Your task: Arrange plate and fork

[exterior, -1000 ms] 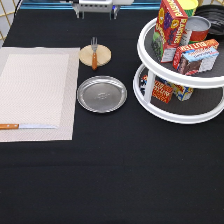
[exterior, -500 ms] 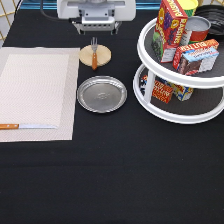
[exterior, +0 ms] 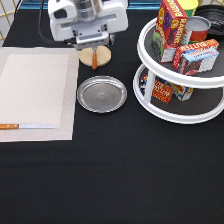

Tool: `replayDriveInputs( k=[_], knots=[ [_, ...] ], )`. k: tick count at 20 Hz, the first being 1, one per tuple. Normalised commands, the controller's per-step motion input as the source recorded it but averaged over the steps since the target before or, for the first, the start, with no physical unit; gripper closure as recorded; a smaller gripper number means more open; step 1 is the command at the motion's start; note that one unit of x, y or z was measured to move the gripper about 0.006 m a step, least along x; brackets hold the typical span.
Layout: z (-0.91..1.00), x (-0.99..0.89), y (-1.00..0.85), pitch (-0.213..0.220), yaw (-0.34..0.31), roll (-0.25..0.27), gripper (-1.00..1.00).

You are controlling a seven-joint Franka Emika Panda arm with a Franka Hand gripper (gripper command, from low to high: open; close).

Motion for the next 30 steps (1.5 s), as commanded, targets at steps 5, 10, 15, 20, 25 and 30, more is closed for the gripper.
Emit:
replayDriveInputs(
  k=[5,10,15,20,25,30],
  knots=[
    [-0.12,0.81,0.00,0.095,-0.009,0.002,-1.00],
    [-0.24,0.62,0.00,0.044,-0.034,0.014,-1.00],
    [-0.24,0.59,0.02,0.029,-0.053,0.000,-1.00],
    [-0.37,0.26,0.14,0.010,-0.047,0.017,-1.00],
    [-0.22,0.30,0.32,0.014,-0.026,0.011,-1.00],
    [-0.18,0.31,0.11,0.028,-0.021,0.022,-1.00]
  ],
)
